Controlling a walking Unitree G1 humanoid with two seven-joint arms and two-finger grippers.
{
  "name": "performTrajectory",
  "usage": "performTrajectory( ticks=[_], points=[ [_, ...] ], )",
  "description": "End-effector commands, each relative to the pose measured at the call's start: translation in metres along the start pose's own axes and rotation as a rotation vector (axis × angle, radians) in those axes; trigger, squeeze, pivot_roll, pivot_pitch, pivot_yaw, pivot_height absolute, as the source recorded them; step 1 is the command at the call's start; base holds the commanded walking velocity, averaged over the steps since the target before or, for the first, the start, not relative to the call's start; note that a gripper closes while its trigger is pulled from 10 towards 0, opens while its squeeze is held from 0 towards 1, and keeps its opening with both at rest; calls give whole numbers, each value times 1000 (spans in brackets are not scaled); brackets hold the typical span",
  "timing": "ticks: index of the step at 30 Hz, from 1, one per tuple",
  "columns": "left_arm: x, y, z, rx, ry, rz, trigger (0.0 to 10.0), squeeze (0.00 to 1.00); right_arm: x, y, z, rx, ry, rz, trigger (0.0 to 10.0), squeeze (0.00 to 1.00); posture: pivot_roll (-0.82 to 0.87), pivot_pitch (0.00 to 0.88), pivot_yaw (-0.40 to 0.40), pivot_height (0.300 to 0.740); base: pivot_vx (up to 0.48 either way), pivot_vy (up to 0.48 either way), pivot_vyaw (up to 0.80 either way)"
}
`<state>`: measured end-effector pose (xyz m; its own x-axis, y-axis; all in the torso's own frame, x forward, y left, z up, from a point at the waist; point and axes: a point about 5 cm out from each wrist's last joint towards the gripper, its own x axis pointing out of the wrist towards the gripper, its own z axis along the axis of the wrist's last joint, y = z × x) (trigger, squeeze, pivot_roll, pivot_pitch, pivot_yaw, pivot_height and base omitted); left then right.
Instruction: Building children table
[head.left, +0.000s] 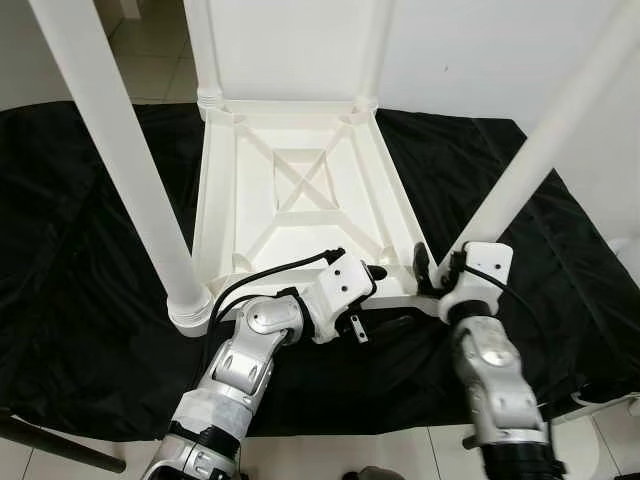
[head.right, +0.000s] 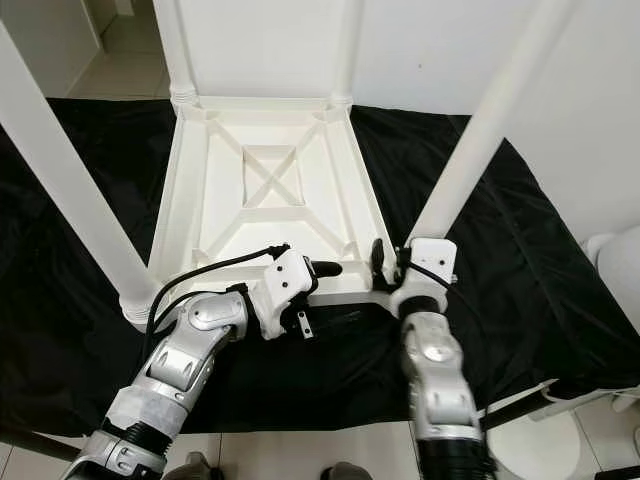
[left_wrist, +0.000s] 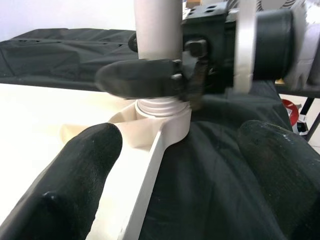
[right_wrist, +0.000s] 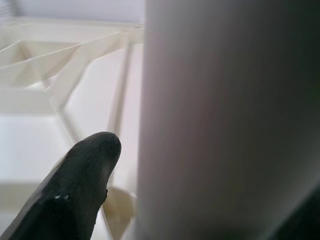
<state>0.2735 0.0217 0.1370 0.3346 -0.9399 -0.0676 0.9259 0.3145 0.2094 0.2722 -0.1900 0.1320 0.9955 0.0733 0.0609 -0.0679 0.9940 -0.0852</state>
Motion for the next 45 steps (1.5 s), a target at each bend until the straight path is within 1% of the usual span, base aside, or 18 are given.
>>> performTrajectory(
  ticks=[1, 5, 6, 7, 9, 19, 20, 21, 22, 33, 34, 35, 36, 37, 38, 39, 43, 45],
  points=[
    [1, 6, -1, 5, 11, 130, 10000, 0, 0, -4, -1, 3, -6, 85, 10000, 0, -21, 0, -29, 740, 0, 0, 0],
    [1, 6, -1, 5, 11, 131, 10000, 0, 0, -6, -2, -5, -6, 105, 10000, 0, -21, 0, -29, 740, 0, 0, 0],
    [1, 6, -1, 5, 10, 130, 10000, 0, 2, -10, -2, -23, -2, 150, 10000, 0, -16, 0, -29, 740, 0, 0, 0],
    [1, 7, -1, 7, 11, 131, 10000, 0, 7, -14, -2, -43, 13, 245, 10000, 0, -9, 0, -32, 740, 0, 0, 0],
    [1, 7, 0, 7, 11, 131, 10000, 0, 9, -14, -2, -49, 19, 280, 10000, 0, -9, 0, -32, 740, 0, 0, 0],
    [0, 4, 1, 0, 5, 97, 10000, 0, 17, -8, -7, -87, 74, 454, 10000, 0, -2, 0, -31, 740, 0, 0, 0],
    [0, 2, 1, -6, 2, 78, 10000, 0, 18, -6, -9, -94, 84, 492, 2902, 0, 0, 0, -34, 740, 0, 0, 0],
    [0, 2, 1, -6, 2, 78, 10000, 0, 18, -6, -9, -94, 84, 492, 2902, 0, 0, 0, -34, 740, 0, 0, 0],
    [0, 1, 2, -8, 0, 69, 10000, 0, 18, -4, -11, -90, 95, 521, 0, 0, -1, 0, -34, 740, 0, 0, 0],
    [1, 1, 1, -4, 3, 71, 10000, 0, 16, -1, -20, -62, 126, 562, 0, 0, -7, 0, -34, 740, 0, 0, 0],
    [1, 1, 1, -4, 2, 70, 10000, 0, 16, -2, -20, -57, 128, 543, 2196, 0, -8, 0, -34, 740, 0, 0, 0],
    [1, 1, 1, -5, 2, 70, 10000, 0, 17, -2, -20, -51, 127, 530, 8118, 0, -10, 0, -35, 740, 0, 0, 0],
    [1, 1, 1, -5, 2, 70, 10000, 0, 17, -2, -20, -51, 127, 530, 8118, 0, -10, 0, -35, 740, 0, 0, 0],
    [1, 1, 1, -5, 2, 70, 10000, 0, 17, -2, -20, -44, 126, 503, 10000, 0, -10, 0, -37, 740, 0, 0, 0],
    [1, 1, 1, -6, 3, 71, 10000, 0, 18, -2, -20, -40, 128, 460, 10000, 0, -9, 0, -37, 740, 0, 0, 0],
    [1, 1, 1, -6, 3, 71, 10000, 0, 18, -2, -20, -40, 128, 460, 10000, 0, -9, 0, -37, 740, 0, 0, 0],
    [1, 0, 1, -10, 7, 76, 10000, 0, 21, -1, -20, -50, 116, 281, 10000, 0, -7, 0, -42, 740, 0, 0, 0],
    [0, 0, 0, -11, 8, 78, 10000, 0, 22, 0, -19, -43, 114, 227, 10000, 0, -6, 0, -43, 740, 0, 0, 0]
  ],
)
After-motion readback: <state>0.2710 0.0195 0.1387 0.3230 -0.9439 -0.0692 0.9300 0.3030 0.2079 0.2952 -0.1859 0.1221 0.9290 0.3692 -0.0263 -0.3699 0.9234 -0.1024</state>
